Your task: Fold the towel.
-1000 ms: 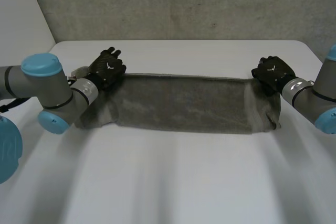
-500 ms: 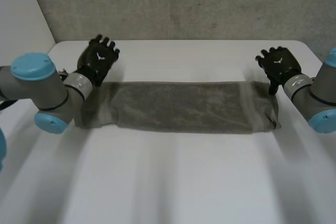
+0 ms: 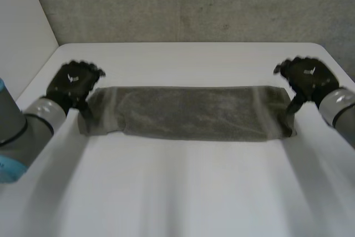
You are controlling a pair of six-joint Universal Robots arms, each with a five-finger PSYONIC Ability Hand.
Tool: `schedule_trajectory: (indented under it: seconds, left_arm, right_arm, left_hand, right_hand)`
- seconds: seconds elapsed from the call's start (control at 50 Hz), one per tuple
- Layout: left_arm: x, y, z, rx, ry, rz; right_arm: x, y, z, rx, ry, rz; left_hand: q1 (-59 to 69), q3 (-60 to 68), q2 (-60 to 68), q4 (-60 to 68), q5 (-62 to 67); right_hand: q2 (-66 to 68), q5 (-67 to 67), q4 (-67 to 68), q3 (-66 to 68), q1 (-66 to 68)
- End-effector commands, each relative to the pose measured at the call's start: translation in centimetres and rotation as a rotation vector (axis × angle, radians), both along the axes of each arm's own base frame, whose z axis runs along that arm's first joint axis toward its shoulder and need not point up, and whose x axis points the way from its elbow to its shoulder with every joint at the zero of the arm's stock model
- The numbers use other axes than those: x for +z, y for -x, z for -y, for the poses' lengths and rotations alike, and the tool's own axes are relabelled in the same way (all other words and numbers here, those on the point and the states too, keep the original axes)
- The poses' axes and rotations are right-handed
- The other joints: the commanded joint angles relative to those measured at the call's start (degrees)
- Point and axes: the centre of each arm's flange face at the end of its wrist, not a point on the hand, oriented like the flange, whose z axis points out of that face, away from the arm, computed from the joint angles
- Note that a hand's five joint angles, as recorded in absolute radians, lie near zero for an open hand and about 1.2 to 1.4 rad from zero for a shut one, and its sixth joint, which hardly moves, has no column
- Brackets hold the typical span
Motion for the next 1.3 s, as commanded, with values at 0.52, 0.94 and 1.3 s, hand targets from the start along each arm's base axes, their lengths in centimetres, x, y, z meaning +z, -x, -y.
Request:
schedule_trajectory:
  seconds: [0.52, 0.94, 1.3]
  left_arm:
    - [-6.3, 0.6, 0.5, 0.078, -0.066, 0.056]
    - [-7.2, -1.0, 1.3, 0.099, -0.045, 0.158]
    - [-6.3, -0.8, -0.4, 0.089, -0.043, 0.152]
  right_arm:
    - [-9.4, 2.1, 0.8, 0.037, -0.001, -0.191]
    - [-9.1, 4.3, 2.0, 0.007, 0.027, -0.25]
    - [-9.3, 4.4, 2.0, 0.0, 0.018, -0.236]
  left_hand:
    - [25.24, -2.98, 26.75, -3.36, 28.04]
    - [48.53, -2.98, 50.04, -3.36, 51.34]
    - [20.76, -2.98, 22.26, -3.36, 23.56]
  right_hand:
    - [18.1, 17.0, -4.37, -2.5, 18.1]
    - [14.26, 13.15, -4.37, -2.5, 14.25]
    - [9.73, 8.62, -4.37, -2.5, 9.72]
